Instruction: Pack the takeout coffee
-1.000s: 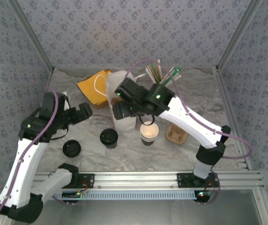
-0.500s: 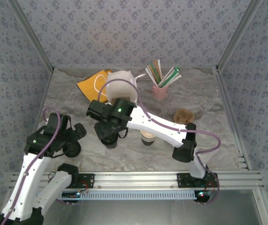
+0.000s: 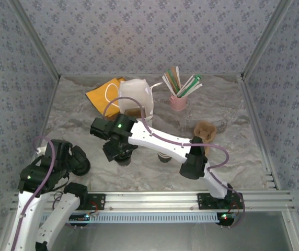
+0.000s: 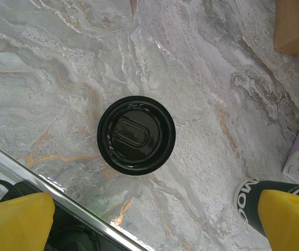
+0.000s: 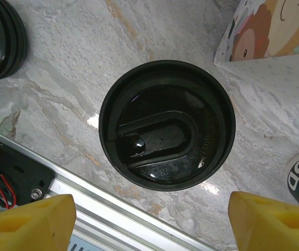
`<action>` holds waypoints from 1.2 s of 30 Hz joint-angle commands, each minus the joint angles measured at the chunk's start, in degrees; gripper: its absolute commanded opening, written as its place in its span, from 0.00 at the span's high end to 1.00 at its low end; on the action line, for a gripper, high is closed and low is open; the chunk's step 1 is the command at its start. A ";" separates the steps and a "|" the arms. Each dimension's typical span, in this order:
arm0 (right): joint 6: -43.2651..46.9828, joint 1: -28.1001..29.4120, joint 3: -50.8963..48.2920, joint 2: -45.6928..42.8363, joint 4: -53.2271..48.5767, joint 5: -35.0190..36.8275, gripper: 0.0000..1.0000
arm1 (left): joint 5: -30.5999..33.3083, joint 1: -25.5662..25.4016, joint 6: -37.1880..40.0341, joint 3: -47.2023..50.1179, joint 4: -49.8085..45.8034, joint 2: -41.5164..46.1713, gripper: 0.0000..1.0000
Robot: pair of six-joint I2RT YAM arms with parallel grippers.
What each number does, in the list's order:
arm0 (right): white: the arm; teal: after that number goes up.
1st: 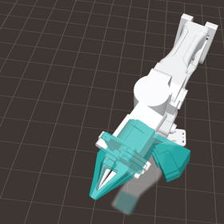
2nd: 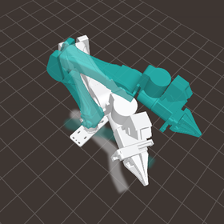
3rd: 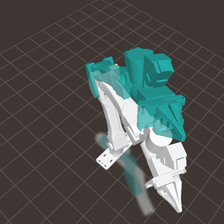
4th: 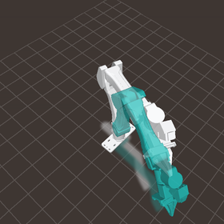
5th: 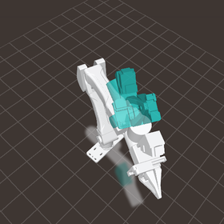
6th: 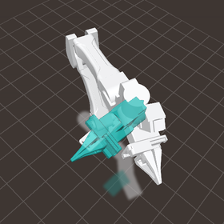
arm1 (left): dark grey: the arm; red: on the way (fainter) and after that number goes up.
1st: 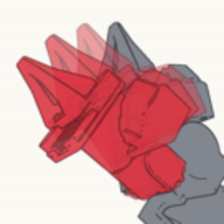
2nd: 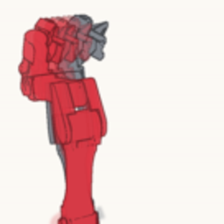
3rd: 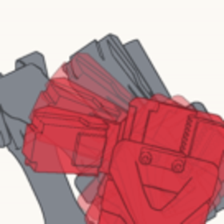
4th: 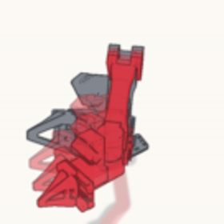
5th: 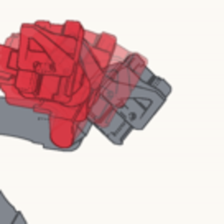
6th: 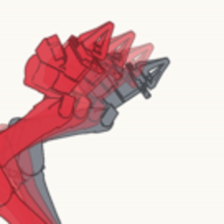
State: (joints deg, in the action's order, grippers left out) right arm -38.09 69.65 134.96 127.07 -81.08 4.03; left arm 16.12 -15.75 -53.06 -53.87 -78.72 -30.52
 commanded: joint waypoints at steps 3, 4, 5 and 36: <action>0.87 -1.82 2.02 2.74 -4.16 -2.17 0.22 | 0.13 0.27 -0.30 -0.56 -1.13 -0.43 0.00; 0.76 -2.04 2.24 2.91 -4.35 -2.48 0.22 | 0.08 0.28 -0.21 -0.54 -0.97 -0.44 0.00; 0.69 -2.24 2.50 3.22 -4.55 -2.61 0.21 | 0.01 0.28 -0.05 -0.46 -0.72 -0.33 0.00; 0.40 -1.81 8.14 8.35 -5.40 -2.76 0.15 | -2.75 0.28 2.36 0.08 2.31 -1.29 0.00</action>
State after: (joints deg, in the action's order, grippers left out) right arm -37.91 67.70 141.23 134.02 -84.14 0.62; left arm 14.15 -15.75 -51.53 -53.78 -76.49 -31.77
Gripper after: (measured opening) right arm 0.856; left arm 0.997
